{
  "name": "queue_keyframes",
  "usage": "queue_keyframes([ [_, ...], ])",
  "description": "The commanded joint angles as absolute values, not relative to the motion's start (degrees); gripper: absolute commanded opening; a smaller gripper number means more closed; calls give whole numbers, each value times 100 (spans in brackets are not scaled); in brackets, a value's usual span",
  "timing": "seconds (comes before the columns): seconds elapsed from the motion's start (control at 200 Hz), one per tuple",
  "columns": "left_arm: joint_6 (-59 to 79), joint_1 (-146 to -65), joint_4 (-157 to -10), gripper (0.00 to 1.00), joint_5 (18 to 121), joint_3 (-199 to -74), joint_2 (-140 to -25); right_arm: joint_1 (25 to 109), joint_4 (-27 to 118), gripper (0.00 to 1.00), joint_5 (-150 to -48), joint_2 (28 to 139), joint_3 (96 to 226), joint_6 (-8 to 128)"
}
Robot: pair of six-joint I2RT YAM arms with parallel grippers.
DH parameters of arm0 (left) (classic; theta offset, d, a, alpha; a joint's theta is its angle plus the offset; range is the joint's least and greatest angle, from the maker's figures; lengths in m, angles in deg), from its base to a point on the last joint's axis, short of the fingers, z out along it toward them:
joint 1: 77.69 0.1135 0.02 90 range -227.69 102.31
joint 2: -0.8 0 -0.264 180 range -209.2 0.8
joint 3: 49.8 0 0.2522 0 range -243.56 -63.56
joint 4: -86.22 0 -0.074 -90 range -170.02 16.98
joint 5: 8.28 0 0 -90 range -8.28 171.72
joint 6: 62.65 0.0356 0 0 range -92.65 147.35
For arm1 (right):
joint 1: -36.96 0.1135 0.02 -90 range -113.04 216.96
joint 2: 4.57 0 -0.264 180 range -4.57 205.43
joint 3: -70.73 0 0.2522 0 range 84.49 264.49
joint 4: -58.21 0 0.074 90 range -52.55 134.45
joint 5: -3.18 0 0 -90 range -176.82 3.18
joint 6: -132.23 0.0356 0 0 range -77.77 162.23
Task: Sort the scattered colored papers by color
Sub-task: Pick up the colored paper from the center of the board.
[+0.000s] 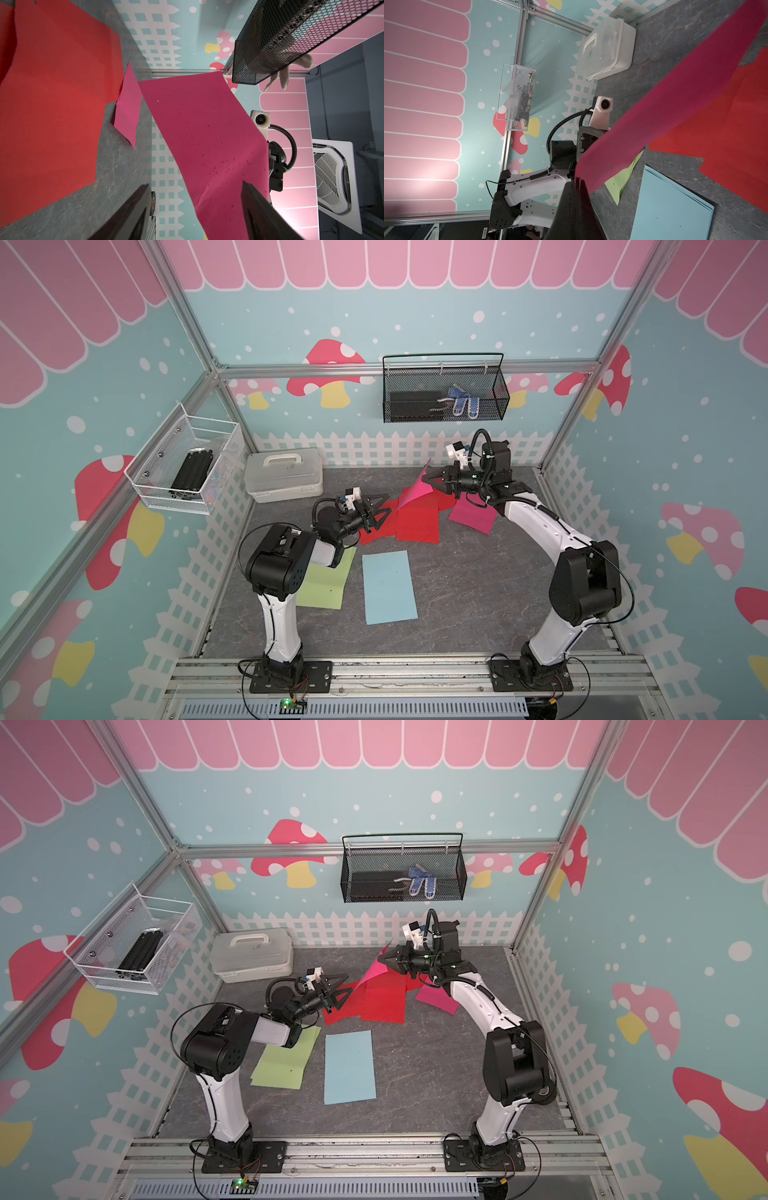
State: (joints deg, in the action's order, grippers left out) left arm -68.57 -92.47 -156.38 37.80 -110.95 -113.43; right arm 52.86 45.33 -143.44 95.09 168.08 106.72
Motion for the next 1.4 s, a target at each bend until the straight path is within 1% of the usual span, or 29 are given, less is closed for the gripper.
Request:
queue_keyframes([
  [0.0, -7164, -9289, -16123, 71, 3828, -11180, -11376, 5405, 4799, 0, -14395, 9387, 16987, 10864],
  [0.345, -7258, -9317, -16119, 72, 3957, -11311, -11310, 5615, 5115, 0, -14437, 9413, 16915, 11097],
  [0.775, -7367, -9307, -16123, 72, 3999, -11540, -11303, 5775, 5663, 0, -14474, 9256, 16238, 11332],
  [0.941, -7367, -9298, -16132, 71, 4010, -11559, -11302, 5779, 5668, 0, -14483, 9151, 16123, 11346],
  [1.021, -7364, -9270, -16132, 70, 4005, -11551, -11326, 5779, 5639, 0, -14483, 9071, 16068, 11339],
  [1.126, -7342, -9244, -16132, 66, 4015, -11494, -11337, 5779, 5562, 0, -14454, 8904, 15946, 11280],
  [1.316, -7244, -9235, -16132, 59, 3984, -11411, -11189, 5776, 4729, 0, -14275, 8806, 15928, 10673],
  [1.396, -7232, -9228, -16123, 57, 3971, -11414, -11152, 5771, 4602, 0, -14243, 8831, 15895, 10588],
])
